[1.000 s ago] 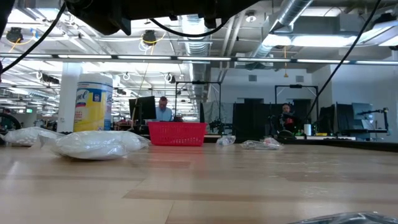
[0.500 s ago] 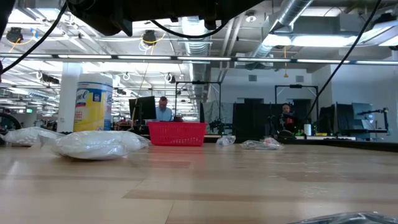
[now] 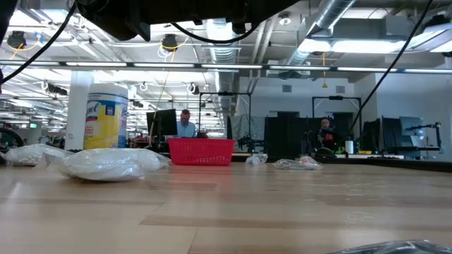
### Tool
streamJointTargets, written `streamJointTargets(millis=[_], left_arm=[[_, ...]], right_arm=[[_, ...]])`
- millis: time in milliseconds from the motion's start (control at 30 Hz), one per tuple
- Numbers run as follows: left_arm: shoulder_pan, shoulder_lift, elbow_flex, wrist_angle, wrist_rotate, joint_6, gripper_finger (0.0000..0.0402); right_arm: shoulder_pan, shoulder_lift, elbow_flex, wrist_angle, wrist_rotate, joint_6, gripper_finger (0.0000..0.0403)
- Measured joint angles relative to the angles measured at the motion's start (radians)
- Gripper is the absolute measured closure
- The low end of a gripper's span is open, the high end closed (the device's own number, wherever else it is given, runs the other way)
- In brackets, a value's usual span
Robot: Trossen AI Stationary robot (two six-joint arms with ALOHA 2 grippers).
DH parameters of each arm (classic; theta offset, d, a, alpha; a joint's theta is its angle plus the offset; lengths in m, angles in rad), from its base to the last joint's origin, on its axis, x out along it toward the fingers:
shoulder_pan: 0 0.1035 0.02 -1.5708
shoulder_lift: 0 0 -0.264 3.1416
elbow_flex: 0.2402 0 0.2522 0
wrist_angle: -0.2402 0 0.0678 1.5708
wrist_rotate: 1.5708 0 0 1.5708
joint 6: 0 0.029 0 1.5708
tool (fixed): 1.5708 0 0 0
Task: Pick & Place Travel size toiletries
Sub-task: Put the cotton pack into the bottom red basket
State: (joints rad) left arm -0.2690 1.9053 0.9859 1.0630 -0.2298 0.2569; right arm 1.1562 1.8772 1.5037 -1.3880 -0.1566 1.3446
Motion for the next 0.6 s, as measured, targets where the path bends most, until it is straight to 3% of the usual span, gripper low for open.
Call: streamJointTargets(millis=[133,433,600], left_arm=[[0.000,0.000,0.000,0.000,0.000,0.000,0.0170],[0.000,0.000,0.000,0.000,0.000,0.000,0.0170],[0.000,0.000,0.000,0.000,0.000,0.000,0.0170]], right_arm=[[-0.004,0.000,0.060,-0.031,0.014,0.000,0.0181],[-0.018,-0.005,0.187,-0.180,0.185,-0.009,0.0185],[-0.045,-0.012,0.171,-0.183,0.226,-0.010,0.0225]])
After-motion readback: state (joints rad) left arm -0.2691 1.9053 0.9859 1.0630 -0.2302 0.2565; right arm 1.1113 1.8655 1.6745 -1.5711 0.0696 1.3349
